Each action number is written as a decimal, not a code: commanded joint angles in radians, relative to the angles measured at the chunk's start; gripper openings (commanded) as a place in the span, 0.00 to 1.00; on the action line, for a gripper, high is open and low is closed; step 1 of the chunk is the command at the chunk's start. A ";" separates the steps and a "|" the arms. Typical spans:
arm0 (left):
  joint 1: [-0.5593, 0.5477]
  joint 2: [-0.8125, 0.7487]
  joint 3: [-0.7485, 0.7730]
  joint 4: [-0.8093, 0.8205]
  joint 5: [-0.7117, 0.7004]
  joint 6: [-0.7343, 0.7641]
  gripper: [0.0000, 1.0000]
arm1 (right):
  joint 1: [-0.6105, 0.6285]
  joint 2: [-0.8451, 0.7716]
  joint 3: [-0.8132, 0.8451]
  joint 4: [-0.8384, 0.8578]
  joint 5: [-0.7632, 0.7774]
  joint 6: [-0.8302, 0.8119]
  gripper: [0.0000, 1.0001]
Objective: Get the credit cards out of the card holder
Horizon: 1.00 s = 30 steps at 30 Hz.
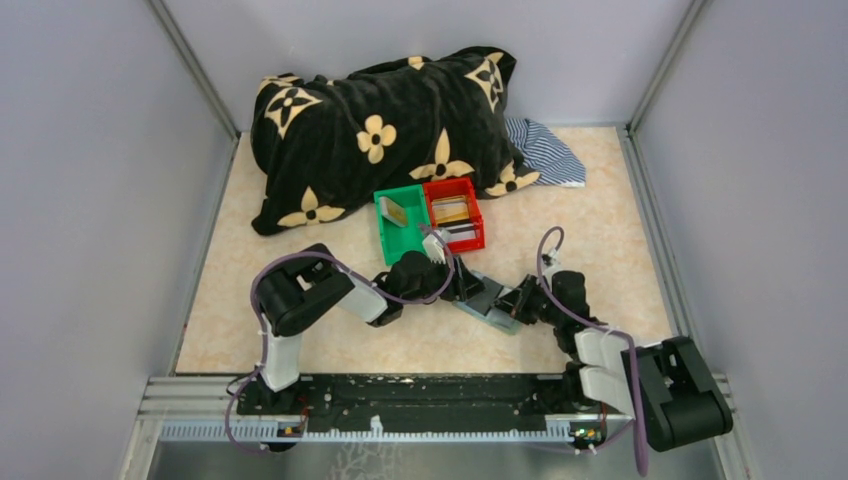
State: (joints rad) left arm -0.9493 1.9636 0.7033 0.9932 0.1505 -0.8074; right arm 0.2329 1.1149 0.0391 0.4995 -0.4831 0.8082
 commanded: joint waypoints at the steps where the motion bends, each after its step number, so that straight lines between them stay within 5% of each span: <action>1: -0.019 0.054 -0.005 -0.060 0.036 -0.018 0.68 | -0.001 -0.046 0.009 0.003 0.005 -0.024 0.00; 10: -0.019 0.087 0.019 -0.051 0.058 -0.043 0.68 | -0.001 -0.131 0.021 -0.103 0.024 -0.050 0.01; 13: -0.019 0.087 0.021 -0.050 0.059 -0.045 0.68 | -0.001 -0.122 0.020 -0.097 0.020 -0.051 0.14; 16: -0.019 0.088 0.019 -0.053 0.057 -0.045 0.68 | -0.002 -0.112 0.016 -0.081 0.013 -0.046 0.17; 24: -0.020 0.096 0.018 -0.046 0.059 -0.062 0.68 | -0.002 -0.124 0.021 -0.091 0.015 -0.043 0.00; 30: -0.021 0.095 0.008 -0.047 0.063 -0.066 0.68 | -0.001 -0.159 0.027 -0.109 0.026 -0.045 0.00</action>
State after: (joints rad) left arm -0.9520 2.0144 0.7307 1.0424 0.1734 -0.8646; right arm 0.2329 0.9886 0.0391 0.3534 -0.4648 0.7792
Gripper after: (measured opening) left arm 0.677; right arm 0.012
